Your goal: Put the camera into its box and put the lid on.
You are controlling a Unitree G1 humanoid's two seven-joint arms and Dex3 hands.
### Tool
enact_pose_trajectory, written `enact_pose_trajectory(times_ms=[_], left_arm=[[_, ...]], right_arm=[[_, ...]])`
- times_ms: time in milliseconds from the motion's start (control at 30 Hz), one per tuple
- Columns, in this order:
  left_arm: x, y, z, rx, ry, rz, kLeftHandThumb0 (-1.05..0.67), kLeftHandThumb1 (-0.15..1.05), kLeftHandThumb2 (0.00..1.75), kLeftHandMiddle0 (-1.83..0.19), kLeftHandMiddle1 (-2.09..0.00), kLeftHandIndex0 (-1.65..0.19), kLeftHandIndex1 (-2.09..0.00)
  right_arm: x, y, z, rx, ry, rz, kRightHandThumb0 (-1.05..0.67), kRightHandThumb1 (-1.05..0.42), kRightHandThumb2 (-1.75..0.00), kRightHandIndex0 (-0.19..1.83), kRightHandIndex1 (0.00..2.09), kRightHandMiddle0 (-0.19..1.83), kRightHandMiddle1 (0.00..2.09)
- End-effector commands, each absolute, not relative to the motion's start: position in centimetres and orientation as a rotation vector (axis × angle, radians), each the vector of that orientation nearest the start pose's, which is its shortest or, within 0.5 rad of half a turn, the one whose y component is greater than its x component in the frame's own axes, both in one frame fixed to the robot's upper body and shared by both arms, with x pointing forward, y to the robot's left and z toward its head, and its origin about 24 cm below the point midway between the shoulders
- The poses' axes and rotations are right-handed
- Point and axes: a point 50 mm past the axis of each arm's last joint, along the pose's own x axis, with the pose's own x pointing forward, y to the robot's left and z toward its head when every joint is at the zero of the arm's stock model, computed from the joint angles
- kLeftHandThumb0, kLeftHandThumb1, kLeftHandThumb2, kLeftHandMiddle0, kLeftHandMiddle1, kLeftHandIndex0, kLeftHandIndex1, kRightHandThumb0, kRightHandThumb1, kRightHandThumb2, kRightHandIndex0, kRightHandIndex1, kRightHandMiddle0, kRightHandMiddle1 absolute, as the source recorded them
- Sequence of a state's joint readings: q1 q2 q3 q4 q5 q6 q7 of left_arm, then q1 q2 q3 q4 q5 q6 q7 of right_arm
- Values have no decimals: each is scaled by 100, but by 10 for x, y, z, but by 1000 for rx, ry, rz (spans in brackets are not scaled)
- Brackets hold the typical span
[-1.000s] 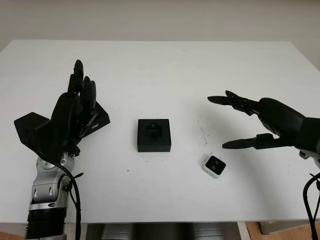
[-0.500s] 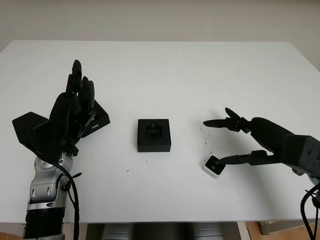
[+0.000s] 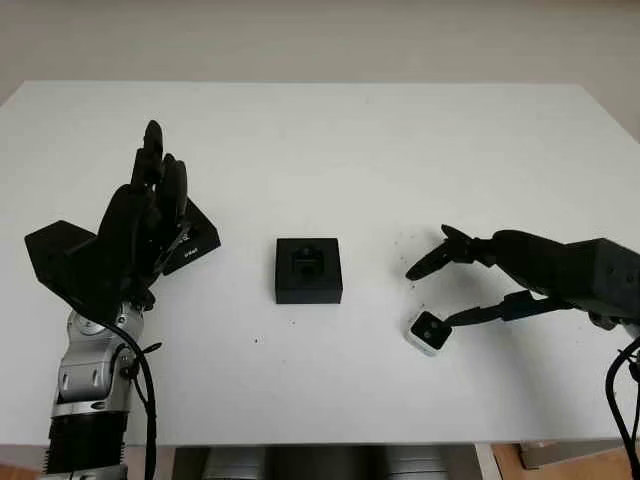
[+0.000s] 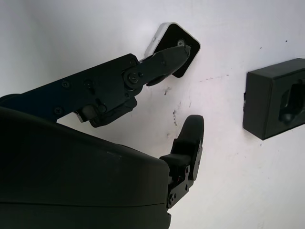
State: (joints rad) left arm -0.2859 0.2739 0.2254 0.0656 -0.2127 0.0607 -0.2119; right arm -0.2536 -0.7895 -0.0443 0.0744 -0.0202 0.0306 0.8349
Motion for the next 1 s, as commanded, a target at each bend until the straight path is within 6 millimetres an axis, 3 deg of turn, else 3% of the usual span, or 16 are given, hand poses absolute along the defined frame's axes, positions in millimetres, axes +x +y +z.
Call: enact_pose_trajectory(times_ms=[0,367,500,767,967], left_arm=[[303,228,125,47,-220,-48,-79,105,60,19,0,19,0],[306,230,125,52,-217,-48,-79,105,62,19,0,19,0],[306,232,128,69,-215,-50,-79,105,62,19,0,19,0],[304,236,131,110,-229,-36,-79,105,65,19,0,19,0],[304,236,133,112,-230,-37,-79,105,65,19,0,19,0]], right_arm=[[285,-265,144,-849,136,672,-49,-87,-5,-19,0,19,109],[288,-265,135,-763,148,668,-41,-86,-5,-19,0,18,115],[285,-261,129,-759,158,683,-50,-86,-5,-19,0,13,113],[273,-242,140,-915,116,765,-45,-85,-5,-19,0,7,107],[259,-227,159,-1101,55,807,-48,-86,-5,-19,0,3,90]])
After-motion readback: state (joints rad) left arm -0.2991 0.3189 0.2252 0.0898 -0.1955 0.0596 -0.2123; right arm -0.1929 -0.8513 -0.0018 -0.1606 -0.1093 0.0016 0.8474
